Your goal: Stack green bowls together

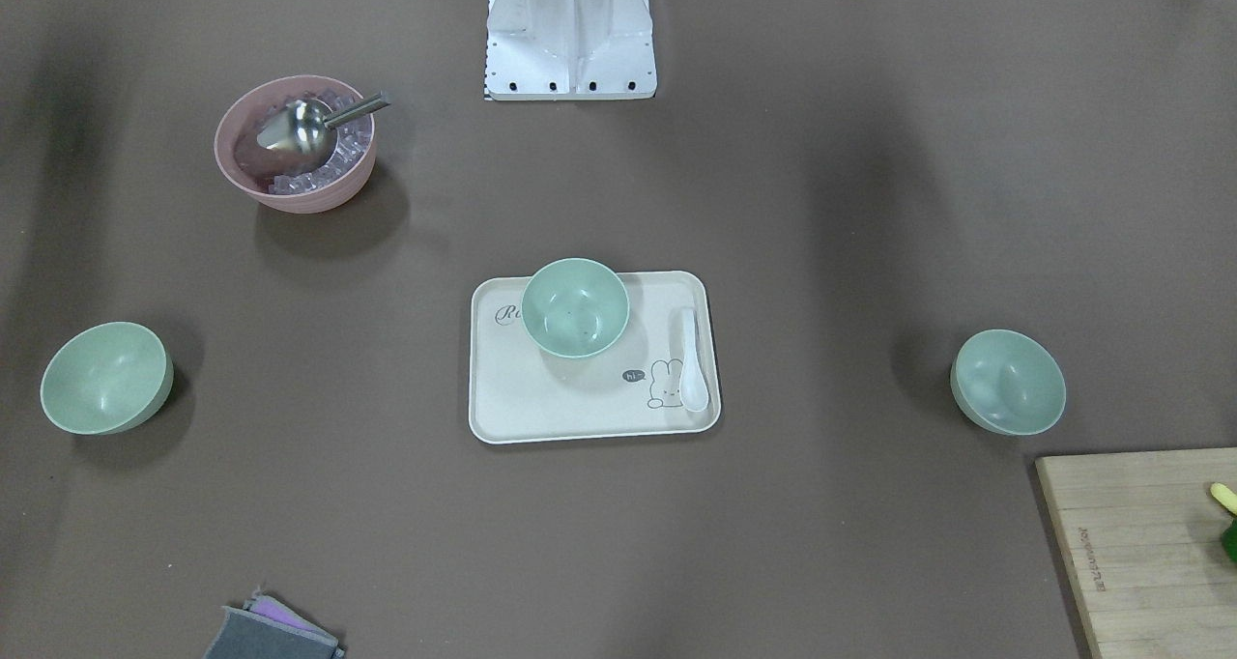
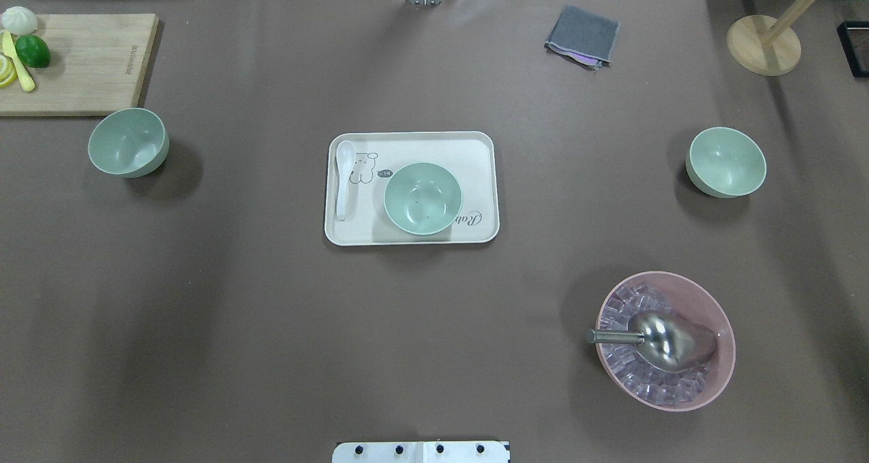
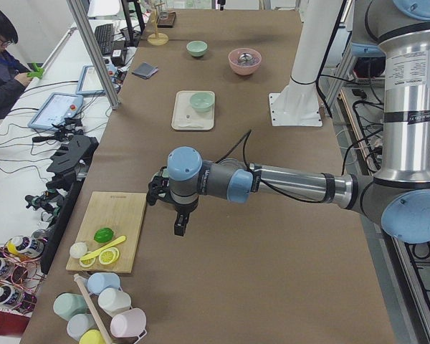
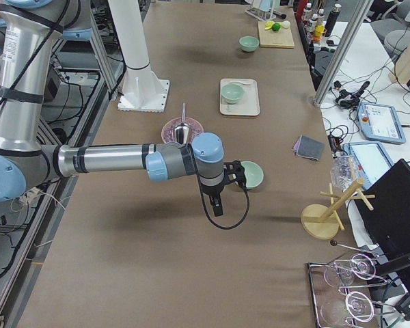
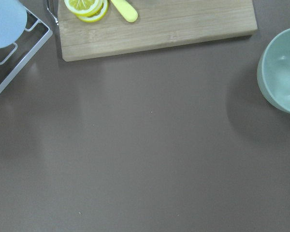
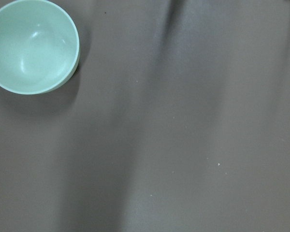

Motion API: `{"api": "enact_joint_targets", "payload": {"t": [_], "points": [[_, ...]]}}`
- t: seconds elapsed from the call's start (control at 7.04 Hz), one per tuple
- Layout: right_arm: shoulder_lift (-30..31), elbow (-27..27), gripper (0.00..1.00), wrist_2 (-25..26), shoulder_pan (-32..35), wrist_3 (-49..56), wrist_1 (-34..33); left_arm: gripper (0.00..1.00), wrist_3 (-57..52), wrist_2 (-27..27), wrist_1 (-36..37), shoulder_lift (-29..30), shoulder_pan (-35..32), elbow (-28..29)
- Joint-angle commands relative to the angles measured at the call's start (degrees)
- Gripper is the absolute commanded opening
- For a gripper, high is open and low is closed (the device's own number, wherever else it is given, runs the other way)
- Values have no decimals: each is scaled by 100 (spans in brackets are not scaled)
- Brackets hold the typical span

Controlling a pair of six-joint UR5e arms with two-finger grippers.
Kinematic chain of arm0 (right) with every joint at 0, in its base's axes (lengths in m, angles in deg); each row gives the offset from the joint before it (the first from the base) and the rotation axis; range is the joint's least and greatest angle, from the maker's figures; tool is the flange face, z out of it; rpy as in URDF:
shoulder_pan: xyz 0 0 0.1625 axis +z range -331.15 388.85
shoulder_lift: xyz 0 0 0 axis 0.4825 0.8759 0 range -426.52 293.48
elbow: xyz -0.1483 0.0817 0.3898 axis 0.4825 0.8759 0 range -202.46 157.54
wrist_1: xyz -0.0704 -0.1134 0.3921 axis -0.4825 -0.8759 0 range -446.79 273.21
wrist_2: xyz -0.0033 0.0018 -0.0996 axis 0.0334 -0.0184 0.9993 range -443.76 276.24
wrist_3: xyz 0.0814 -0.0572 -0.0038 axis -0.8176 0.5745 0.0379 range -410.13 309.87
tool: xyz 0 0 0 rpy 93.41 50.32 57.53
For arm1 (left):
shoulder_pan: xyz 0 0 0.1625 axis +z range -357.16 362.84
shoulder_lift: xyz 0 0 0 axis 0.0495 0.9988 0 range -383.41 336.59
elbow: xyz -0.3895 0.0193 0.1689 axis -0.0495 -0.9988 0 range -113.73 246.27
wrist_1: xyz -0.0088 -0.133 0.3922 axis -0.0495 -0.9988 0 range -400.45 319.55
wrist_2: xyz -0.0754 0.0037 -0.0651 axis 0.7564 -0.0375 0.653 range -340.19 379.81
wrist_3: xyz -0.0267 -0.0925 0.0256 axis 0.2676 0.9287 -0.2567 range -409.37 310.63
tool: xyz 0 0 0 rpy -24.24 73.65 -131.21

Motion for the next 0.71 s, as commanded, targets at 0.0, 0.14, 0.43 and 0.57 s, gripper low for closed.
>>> {"api": "enact_joint_targets", "payload": {"t": [0.0,0.14,0.43,0.57], "points": [[-30,-1,100,150,-1,-4,443,98,-26,-25,0,282,-1,114],[-125,-35,100,186,-1,-30,471,98,-44,-8,-52,326,-1,176],[-450,26,100,291,-10,-381,437,98,-27,-8,-1213,327,7,325],[-504,61,100,327,-123,-390,428,98,35,36,-1726,736,68,787]]}}
